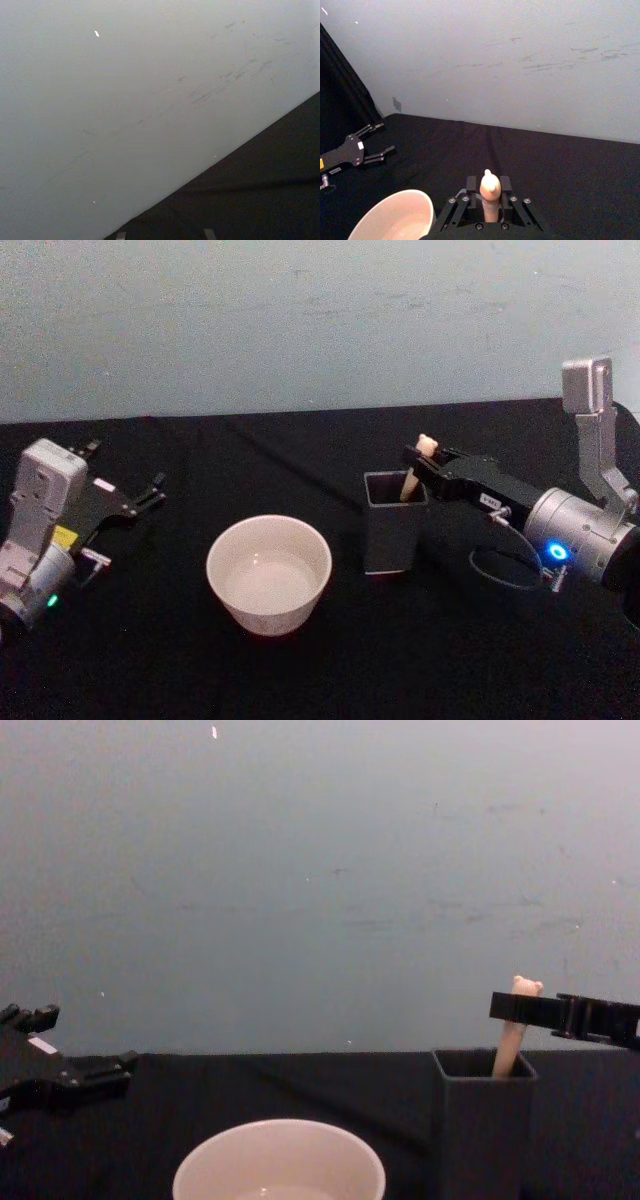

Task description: Pick up the stirring spoon with one hand, stir inside the cup, then place it back in its original position.

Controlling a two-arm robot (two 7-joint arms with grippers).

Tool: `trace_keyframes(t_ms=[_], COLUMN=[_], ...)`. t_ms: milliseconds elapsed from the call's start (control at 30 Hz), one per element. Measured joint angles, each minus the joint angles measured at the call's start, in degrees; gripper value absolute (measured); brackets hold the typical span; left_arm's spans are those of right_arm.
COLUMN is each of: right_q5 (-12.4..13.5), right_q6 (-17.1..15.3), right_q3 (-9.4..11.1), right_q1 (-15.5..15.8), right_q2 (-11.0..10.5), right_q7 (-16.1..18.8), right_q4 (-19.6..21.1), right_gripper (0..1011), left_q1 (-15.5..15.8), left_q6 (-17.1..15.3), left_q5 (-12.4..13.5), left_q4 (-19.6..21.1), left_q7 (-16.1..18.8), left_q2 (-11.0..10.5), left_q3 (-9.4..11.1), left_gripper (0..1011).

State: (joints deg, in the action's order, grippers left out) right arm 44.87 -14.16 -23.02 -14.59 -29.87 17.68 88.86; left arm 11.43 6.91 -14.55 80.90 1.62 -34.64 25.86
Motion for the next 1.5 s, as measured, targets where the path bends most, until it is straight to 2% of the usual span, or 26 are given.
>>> trace_keyframes(t_ms=[267, 333, 433, 467, 500, 833, 1500], right_q5=[0.0, 0.0, 0.0, 0.0, 0.0, 0.0, 0.0], right_q6=[0.04, 0.05, 0.07, 0.07, 0.08, 0.08, 0.07], right_q3=[0.0, 0.0, 0.0, 0.0, 0.0, 0.0, 0.0], right_q1=[-0.04, -0.05, -0.05, -0.05, -0.05, -0.05, -0.05], right_q2=[0.0, 0.0, 0.0, 0.0, 0.0, 0.0, 0.0], right_q7=[0.02, 0.03, 0.05, 0.05, 0.05, 0.07, 0.06], right_q4=[-0.04, -0.05, -0.05, -0.05, -0.05, -0.05, -0.05], right_gripper=[490, 599, 656, 716, 716, 1002, 1002], left_q1=[0.0, 0.0, 0.0, 0.0, 0.0, 0.0, 0.0], left_q6=[0.0, 0.0, 0.0, 0.0, 0.0, 0.0, 0.0], left_q5=[0.0, 0.0, 0.0, 0.0, 0.0, 0.0, 0.0], left_q4=[0.0, 0.0, 0.0, 0.0, 0.0, 0.0, 0.0], left_q7=[0.0, 0.0, 0.0, 0.0, 0.0, 0.0, 0.0], left_q2=[0.0, 0.0, 0.0, 0.0, 0.0, 0.0, 0.0], left_q3=[0.0, 0.0, 0.0, 0.0, 0.0, 0.0, 0.0], left_gripper=[1001, 1001, 1001, 1001, 1001, 1001, 1002])
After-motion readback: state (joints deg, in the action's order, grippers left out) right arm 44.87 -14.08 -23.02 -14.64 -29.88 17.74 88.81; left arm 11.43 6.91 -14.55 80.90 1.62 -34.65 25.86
